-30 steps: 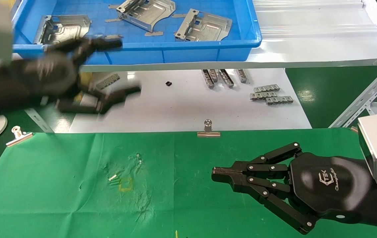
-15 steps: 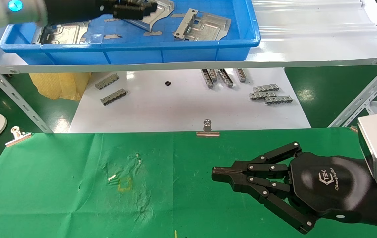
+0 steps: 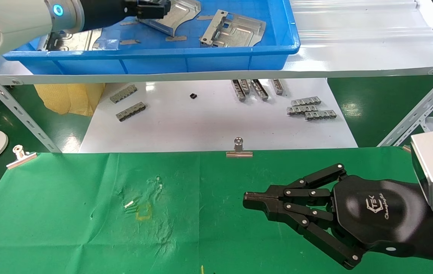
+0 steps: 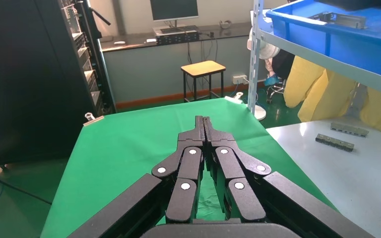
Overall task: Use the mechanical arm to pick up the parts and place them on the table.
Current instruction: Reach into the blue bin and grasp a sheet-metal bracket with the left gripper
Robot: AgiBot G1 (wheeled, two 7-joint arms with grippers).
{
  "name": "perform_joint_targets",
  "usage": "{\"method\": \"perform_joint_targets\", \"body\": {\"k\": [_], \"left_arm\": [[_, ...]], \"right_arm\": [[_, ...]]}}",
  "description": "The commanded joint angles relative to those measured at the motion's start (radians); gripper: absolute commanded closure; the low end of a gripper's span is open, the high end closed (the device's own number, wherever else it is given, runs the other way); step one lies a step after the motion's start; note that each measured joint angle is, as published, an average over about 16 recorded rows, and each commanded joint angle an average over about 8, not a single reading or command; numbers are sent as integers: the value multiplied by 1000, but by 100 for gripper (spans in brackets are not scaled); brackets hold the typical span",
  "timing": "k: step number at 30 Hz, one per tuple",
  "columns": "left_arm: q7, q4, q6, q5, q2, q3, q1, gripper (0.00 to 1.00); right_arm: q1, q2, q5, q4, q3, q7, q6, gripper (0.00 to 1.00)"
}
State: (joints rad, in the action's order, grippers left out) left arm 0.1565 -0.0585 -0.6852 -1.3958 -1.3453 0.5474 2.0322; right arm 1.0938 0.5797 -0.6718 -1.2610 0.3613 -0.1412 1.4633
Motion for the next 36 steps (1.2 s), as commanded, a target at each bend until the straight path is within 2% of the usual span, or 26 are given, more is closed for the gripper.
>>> {"method": "perform_joint_targets", "body": {"k": [1, 10, 18, 20, 25, 27, 28, 36], "left_arm": [[6, 6, 7, -3, -4, 3, -1, 100], [47, 0, 11, 7, -4, 4, -6, 100], [77, 0, 14, 6, -3, 12, -5, 100], [79, -2, 20, 3, -3, 15, -6, 100], [79, -8, 39, -4, -5, 25, -8, 100], [79, -11, 44, -7, -5, 28, -9, 100], [78, -13, 46, -8, -5, 30, -9, 100], [78, -25, 51, -11, -6, 43, -11, 100]], "right_arm": [[0, 0, 0, 0, 0, 0, 0, 100], [0, 0, 0, 0, 0, 0, 0, 99], [0, 0, 0, 0, 0, 0, 0, 88], [0, 0, 0, 0, 0, 0, 0, 78], [0, 0, 0, 0, 0, 0, 0, 24], [0, 0, 0, 0, 0, 0, 0, 6], [0, 0, 0, 0, 0, 0, 0, 0], [0, 0, 0, 0, 0, 0, 0, 0]]}}
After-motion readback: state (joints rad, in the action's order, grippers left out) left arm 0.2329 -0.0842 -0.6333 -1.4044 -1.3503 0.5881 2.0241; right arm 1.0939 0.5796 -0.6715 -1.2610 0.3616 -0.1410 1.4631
